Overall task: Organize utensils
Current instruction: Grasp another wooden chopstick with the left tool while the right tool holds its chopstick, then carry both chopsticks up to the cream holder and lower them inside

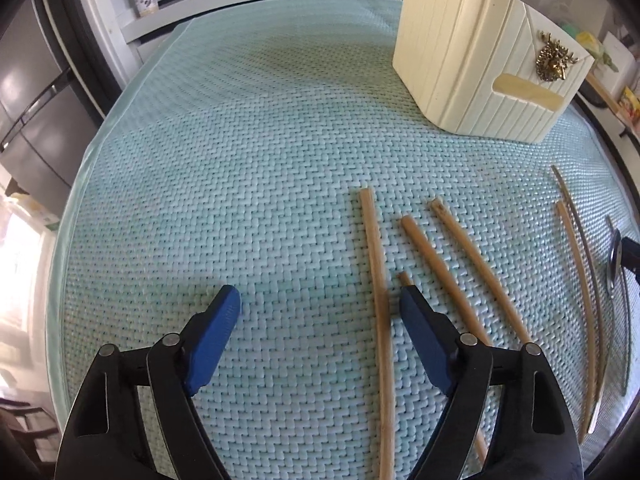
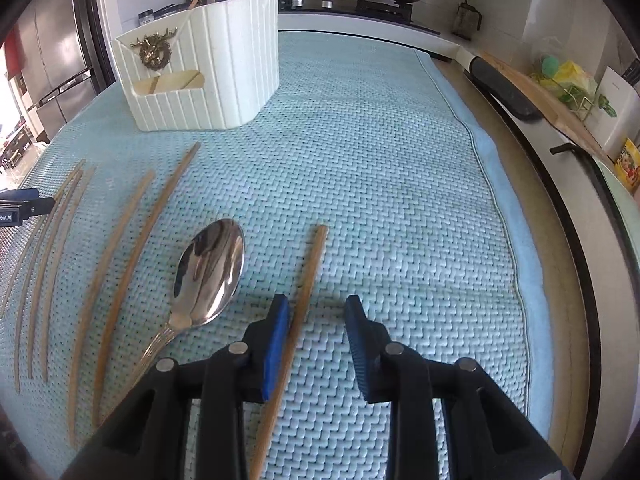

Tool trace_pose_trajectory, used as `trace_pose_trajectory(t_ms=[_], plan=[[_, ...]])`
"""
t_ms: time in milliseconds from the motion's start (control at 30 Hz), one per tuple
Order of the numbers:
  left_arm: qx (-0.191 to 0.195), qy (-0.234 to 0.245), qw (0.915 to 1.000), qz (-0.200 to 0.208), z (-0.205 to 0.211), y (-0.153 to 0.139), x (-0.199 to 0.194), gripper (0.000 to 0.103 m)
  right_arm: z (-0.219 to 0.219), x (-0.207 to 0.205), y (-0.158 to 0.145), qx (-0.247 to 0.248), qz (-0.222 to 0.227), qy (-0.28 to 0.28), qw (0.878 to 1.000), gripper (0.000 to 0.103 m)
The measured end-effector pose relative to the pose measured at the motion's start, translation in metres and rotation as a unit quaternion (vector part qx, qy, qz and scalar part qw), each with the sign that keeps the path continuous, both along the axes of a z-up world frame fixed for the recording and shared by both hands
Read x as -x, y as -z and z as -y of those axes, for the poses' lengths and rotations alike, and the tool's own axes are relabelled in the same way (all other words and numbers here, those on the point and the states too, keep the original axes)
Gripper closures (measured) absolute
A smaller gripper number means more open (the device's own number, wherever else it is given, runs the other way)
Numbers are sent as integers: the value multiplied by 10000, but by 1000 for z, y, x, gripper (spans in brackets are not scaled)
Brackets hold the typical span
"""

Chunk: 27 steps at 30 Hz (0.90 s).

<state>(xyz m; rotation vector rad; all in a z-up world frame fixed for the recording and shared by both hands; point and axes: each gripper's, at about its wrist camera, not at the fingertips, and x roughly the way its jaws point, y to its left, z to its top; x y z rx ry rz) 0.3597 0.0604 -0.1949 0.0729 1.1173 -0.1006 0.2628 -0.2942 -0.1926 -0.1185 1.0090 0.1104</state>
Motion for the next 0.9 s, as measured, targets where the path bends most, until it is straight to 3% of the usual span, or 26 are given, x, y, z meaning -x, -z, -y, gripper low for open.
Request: trace_pose_trajectory(t_ms=[100, 200, 267, 400, 467, 533, 767, 900], plan=[[18, 78, 10000, -13, 3, 1, -7, 22, 0, -14, 0, 48, -35, -152, 9999, 74], [8, 191, 9998, -27, 7, -2, -11, 30, 0, -28, 1, -1, -176, -209, 9996, 74], [-6, 331, 9995, -19, 16, -4, -5, 43, -1, -33, 1, 25, -279, -237, 9993, 75], [4, 493, 9988, -42, 26, -8, 1, 60, -4, -36, 0, 9, -334, -230, 9992, 84], [7, 566, 9984, -25, 28, -9, 0, 82, -7, -33, 0, -40, -312, -168, 9994, 92], [20, 596, 9982, -8, 30, -9, -1, 94, -6, -33, 0, -73, -257, -111, 9996, 94], [393, 318, 9986, 126, 17, -12, -3, 98, 13, -37, -4, -620, -99, 104, 9980, 97], [614, 201, 9969, 441, 11, -35, 19, 98, 24, -24, -27, -1081, 216, 131, 9938, 97]])
